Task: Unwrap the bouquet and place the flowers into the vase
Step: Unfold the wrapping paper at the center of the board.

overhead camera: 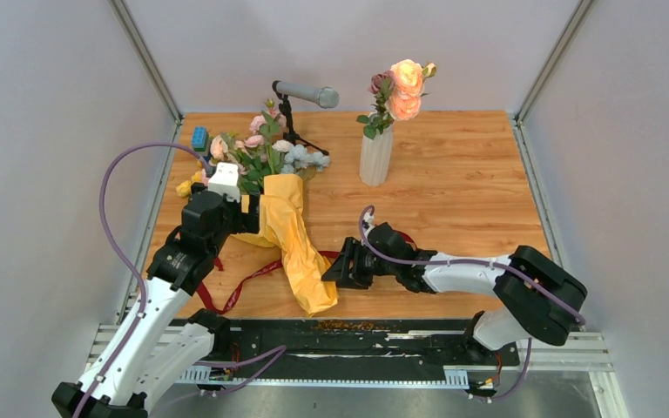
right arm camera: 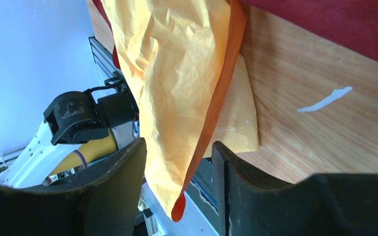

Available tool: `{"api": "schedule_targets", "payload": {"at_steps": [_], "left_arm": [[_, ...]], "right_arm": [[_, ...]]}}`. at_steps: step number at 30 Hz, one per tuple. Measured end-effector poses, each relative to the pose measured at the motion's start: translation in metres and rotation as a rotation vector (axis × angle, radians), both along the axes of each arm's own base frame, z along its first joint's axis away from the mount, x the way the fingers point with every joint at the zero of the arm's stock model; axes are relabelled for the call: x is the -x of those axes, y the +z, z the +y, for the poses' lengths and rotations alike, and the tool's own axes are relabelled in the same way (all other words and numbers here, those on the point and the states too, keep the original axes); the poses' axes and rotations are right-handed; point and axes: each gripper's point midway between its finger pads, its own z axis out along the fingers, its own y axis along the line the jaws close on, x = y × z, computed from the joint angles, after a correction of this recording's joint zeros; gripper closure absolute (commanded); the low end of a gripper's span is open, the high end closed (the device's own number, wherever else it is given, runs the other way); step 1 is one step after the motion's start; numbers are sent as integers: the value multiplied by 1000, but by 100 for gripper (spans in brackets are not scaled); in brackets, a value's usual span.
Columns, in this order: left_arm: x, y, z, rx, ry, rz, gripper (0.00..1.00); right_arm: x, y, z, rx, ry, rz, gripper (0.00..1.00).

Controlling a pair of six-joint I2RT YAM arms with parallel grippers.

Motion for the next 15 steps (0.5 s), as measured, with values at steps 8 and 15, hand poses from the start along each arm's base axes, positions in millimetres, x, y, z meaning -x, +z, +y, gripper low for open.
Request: {"api": "schedule_targets", "payload": {"at_steps": [8, 15], "left_arm": [[0, 1, -1, 3, -5, -2, 0], [1, 1, -2, 5, -9, -1, 0]], "right_arm": [[-11, -9, 5, 30, -30, -2, 71], [-17, -15, 3, 54, -62, -13, 75]]}}
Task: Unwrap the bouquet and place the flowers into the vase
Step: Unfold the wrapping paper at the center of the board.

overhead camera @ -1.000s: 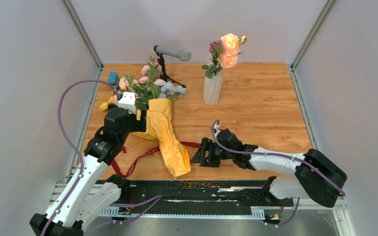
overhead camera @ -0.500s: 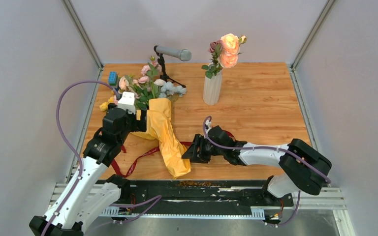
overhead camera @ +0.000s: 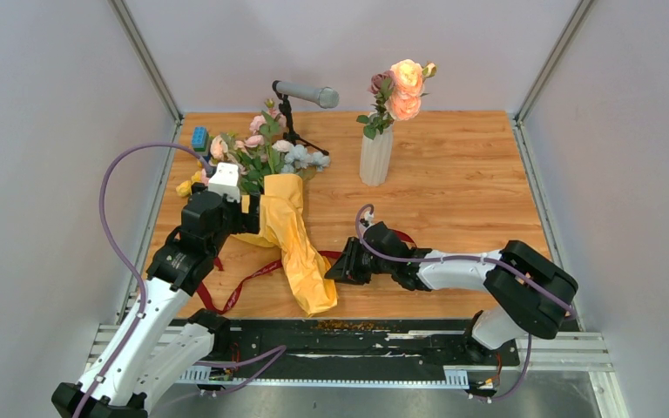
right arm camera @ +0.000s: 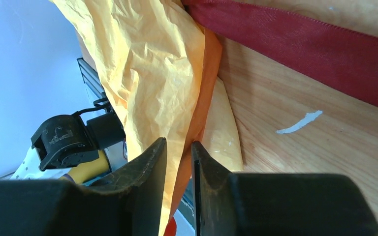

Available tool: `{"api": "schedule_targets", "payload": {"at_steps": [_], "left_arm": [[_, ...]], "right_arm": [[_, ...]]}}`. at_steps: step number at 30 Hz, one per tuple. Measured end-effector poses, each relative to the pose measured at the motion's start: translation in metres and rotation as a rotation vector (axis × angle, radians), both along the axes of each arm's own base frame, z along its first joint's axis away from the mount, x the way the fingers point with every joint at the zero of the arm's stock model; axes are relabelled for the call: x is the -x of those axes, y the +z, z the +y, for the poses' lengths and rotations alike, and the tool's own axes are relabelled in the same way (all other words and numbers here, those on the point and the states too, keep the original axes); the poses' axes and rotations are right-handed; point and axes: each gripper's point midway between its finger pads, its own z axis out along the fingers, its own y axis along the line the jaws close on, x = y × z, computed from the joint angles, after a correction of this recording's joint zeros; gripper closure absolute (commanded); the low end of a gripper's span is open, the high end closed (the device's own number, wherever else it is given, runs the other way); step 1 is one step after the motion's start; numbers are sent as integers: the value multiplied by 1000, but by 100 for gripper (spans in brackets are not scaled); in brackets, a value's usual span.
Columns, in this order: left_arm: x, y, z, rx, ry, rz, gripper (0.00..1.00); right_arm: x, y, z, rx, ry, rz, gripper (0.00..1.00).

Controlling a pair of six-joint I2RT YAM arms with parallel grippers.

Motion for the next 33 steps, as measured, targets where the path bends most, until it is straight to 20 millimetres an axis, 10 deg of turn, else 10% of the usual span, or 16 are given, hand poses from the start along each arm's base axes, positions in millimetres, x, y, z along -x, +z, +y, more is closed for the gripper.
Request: {"api": "schedule_targets", "payload": {"at_steps": [15, 33], "left_arm": [[0, 0, 0, 0, 0, 0, 0], [1, 0, -4, 10, -22, 4, 0]], "right_arm": [[-4, -20, -3, 71, 11, -16, 100], [-21, 38, -10, 47, 24, -292, 100]]}}
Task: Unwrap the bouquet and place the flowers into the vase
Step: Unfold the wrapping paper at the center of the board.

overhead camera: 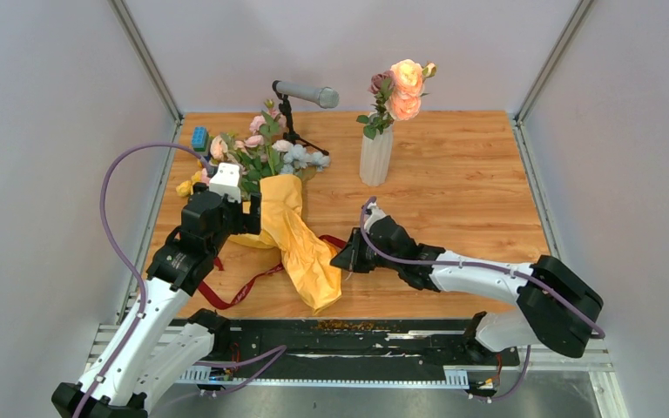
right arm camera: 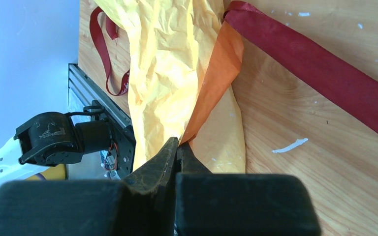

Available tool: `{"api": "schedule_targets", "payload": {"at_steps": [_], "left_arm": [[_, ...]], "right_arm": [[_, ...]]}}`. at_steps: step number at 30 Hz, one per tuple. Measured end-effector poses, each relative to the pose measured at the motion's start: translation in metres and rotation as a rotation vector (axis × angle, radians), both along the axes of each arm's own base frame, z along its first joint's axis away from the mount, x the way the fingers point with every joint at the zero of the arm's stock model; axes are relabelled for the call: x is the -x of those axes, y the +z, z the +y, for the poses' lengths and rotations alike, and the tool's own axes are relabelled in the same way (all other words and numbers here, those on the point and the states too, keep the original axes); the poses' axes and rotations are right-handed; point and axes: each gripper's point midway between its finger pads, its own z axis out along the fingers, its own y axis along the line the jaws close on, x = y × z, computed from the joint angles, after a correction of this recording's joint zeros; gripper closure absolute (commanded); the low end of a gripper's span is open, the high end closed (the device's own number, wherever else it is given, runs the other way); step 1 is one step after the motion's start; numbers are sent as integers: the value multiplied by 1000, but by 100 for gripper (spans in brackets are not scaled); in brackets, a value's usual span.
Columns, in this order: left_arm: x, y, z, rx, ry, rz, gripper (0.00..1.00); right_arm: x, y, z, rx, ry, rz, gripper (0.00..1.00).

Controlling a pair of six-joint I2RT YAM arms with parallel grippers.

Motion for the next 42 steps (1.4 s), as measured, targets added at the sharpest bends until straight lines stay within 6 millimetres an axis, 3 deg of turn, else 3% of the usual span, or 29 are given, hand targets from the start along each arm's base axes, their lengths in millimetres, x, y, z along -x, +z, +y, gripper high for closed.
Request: {"api": "schedule_targets", "payload": {"at_steps": [13, 22, 31, 34, 42], "left_arm": [[0, 0, -2, 6, -12, 2, 0], [0, 0, -2, 6, -10, 2, 0], [3, 5, -4, 43, -12, -13, 0], [8, 11, -13, 115, -33, -22, 0], [36, 22, -50, 447, -124, 0, 0]], "right_arm": [[-8, 43, -4, -11, 23, -196, 100], [9, 63, 6, 13, 103, -338, 100], [32, 101, 34, 23, 194, -519, 100], [38, 104, 42, 37, 214, -551, 100], [52, 87, 59, 108, 283, -588, 100]]}}
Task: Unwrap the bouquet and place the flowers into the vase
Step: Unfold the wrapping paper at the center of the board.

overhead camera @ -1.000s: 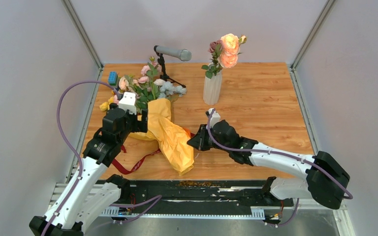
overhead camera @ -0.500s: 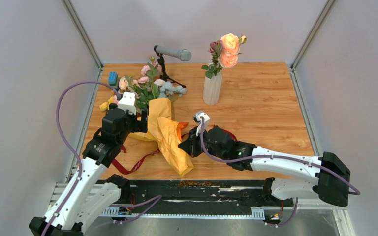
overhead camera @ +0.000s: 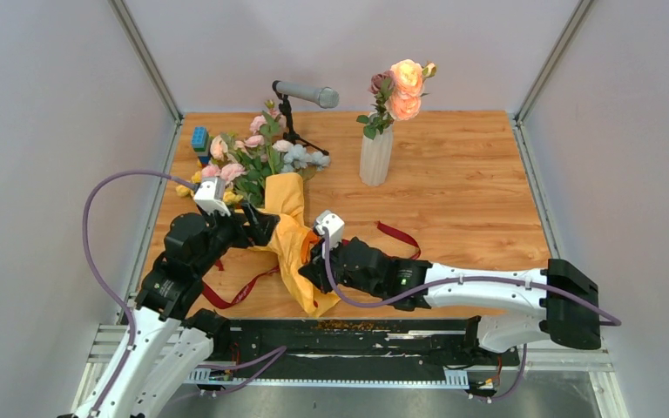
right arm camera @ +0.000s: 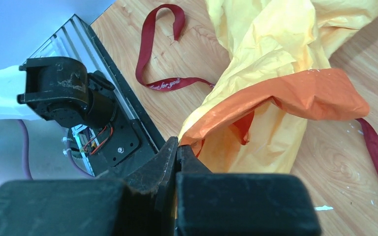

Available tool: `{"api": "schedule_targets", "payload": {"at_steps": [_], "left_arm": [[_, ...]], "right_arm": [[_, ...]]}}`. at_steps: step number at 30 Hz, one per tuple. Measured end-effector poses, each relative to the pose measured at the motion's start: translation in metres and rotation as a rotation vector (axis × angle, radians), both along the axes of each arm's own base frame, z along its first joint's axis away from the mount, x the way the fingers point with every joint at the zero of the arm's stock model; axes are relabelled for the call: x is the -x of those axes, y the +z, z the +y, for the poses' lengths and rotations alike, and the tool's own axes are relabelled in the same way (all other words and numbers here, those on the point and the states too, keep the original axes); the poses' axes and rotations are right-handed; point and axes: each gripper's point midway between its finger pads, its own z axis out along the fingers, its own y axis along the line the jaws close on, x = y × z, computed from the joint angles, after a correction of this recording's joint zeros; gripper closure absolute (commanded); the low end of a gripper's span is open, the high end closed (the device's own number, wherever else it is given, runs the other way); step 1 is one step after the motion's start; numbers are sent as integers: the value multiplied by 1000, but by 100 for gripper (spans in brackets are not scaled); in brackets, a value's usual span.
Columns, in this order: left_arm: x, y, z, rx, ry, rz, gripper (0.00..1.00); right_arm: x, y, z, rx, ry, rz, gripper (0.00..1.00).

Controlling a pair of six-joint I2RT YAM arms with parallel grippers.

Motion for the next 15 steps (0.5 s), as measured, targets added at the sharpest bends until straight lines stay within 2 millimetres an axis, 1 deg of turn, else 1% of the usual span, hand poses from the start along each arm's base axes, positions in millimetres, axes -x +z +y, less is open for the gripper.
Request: {"api": "schedule_targets", "payload": {"at_steps": [4, 6, 10, 12, 15], "left_arm": [[12, -5, -21, 162, -63, 40, 0], [14, -12, -30, 215, -95, 79, 0], [18, -33, -49, 265, -165, 188, 0], [20, -40, -59, 290, -209, 237, 0], [22, -46, -69, 327, -253, 275, 0]], "right_arm": [[8, 3, 8, 15, 22, -40, 100], [11, 6, 11, 16, 29, -56, 100], [13, 7, 12, 23, 34, -77, 100], [13, 7, 11, 26, 33, -83, 100], [12, 7, 11, 28, 32, -88, 100]]}}
